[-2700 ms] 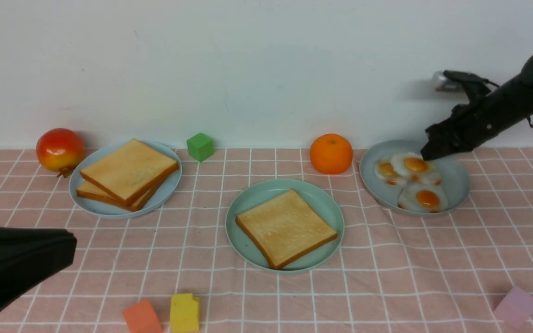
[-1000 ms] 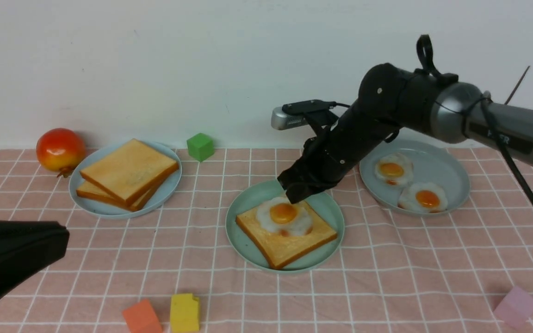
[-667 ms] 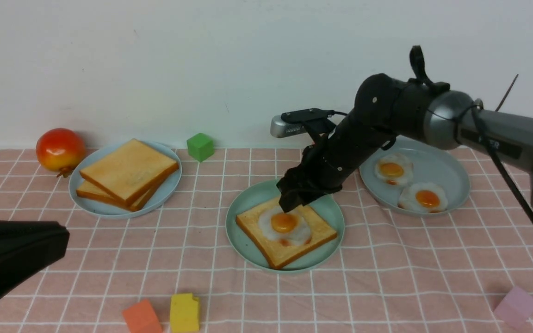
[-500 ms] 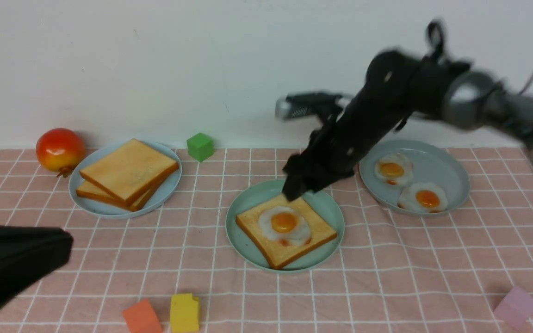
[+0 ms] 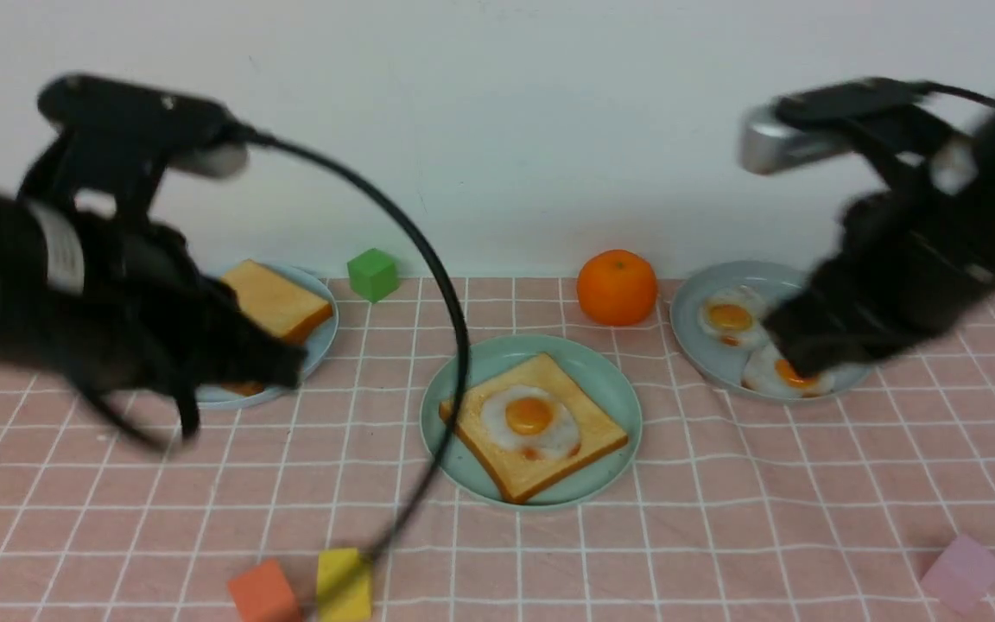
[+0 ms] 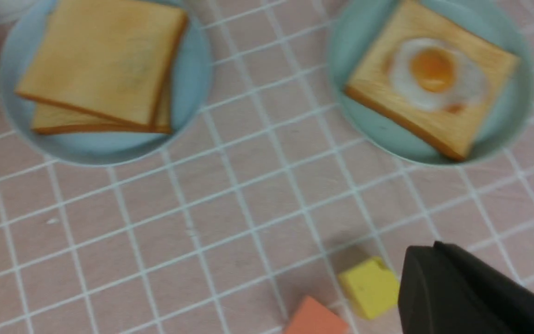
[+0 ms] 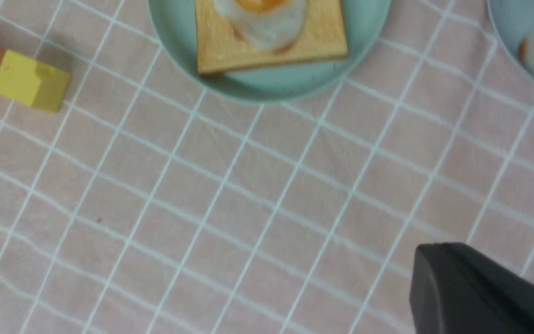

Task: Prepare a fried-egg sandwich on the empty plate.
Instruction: Use the left arm to grab a slice of bread

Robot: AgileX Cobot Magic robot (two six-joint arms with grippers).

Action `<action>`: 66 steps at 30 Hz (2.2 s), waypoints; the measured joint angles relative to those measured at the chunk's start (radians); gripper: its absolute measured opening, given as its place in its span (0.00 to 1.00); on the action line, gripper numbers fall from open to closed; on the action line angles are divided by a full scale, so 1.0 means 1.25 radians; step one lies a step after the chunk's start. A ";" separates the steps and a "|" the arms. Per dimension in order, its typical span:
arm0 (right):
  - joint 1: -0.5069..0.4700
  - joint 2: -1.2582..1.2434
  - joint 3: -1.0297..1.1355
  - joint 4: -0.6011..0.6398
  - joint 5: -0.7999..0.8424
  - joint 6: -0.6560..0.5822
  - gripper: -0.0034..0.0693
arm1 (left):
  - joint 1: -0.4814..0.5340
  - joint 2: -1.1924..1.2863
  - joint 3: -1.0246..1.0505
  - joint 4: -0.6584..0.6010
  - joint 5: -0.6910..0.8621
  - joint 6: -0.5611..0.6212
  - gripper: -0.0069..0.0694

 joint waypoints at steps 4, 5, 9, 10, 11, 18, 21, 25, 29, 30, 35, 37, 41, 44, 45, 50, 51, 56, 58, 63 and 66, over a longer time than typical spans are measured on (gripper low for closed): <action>0.000 -0.110 0.113 0.016 -0.019 0.027 0.04 | 0.111 0.078 -0.045 -0.124 0.033 0.115 0.07; 0.000 -0.139 0.147 0.024 -0.019 0.028 0.04 | 0.136 0.108 -0.057 -0.148 0.040 0.146 0.07; 0.000 -0.210 0.230 0.037 -0.020 0.027 0.04 | 0.160 0.216 -0.117 -0.158 0.041 0.188 0.07; 0.000 -0.220 0.240 0.037 -0.021 0.027 0.04 | 0.160 0.227 -0.125 -0.154 0.042 0.189 0.07; 0.000 -0.246 0.264 0.038 -0.023 0.025 0.04 | 0.156 0.271 -0.161 -0.144 0.043 0.190 0.07; 0.000 -0.324 0.336 0.038 -0.097 0.019 0.05 | 0.152 0.471 -0.343 -0.050 0.089 0.183 0.09; 0.000 -0.331 0.351 0.040 -0.115 0.019 0.05 | 0.154 0.545 -0.393 0.000 0.127 0.182 0.16; 0.000 -0.332 0.358 0.053 -0.126 0.019 0.05 | 0.154 0.597 -0.424 0.065 0.139 0.181 0.31; 0.000 -0.332 0.358 0.054 -0.141 0.019 0.05 | 0.155 0.598 -0.430 0.088 0.127 0.181 0.43; 0.000 -0.332 0.358 0.054 -0.145 0.019 0.05 | 0.155 0.598 -0.431 0.091 0.122 0.181 0.45; 0.000 -0.335 0.358 0.056 -0.164 0.019 0.05 | 0.155 0.598 -0.431 0.090 0.112 0.139 0.47; 0.000 -0.335 0.358 0.056 -0.165 0.018 0.06 | 0.155 0.598 -0.431 0.090 0.115 0.129 0.47; 0.000 -0.335 0.358 0.054 -0.165 0.016 0.06 | 0.155 0.598 -0.433 0.092 0.123 0.121 0.46; 0.000 -0.335 0.358 0.054 -0.165 0.016 0.06 | 0.155 0.598 -0.433 0.094 0.135 0.121 0.45; 0.000 -0.335 0.358 0.054 -0.165 0.016 0.06 | 0.155 0.598 -0.433 0.094 0.138 0.120 0.45; 0.000 -0.335 0.358 0.054 -0.166 0.016 0.06 | 0.155 0.598 -0.433 0.096 0.150 0.119 0.44; 0.000 -0.335 0.358 0.054 -0.166 0.016 0.06 | 0.155 0.598 -0.433 0.096 0.150 0.119 0.44; 0.000 -0.335 0.358 0.054 -0.166 -0.003 0.06 | 0.180 0.602 -0.451 0.069 0.159 0.119 0.40; 0.000 -0.335 0.358 0.054 -0.166 -0.003 0.06 | 0.199 0.609 -0.473 0.058 0.168 0.126 0.39; 0.000 -0.335 0.358 0.053 -0.170 -0.005 0.06 | 0.234 0.621 -0.509 0.050 0.190 0.141 0.39; 0.000 -0.335 0.358 0.053 -0.173 -0.005 0.07 | 0.237 0.621 -0.519 0.048 0.191 0.149 0.39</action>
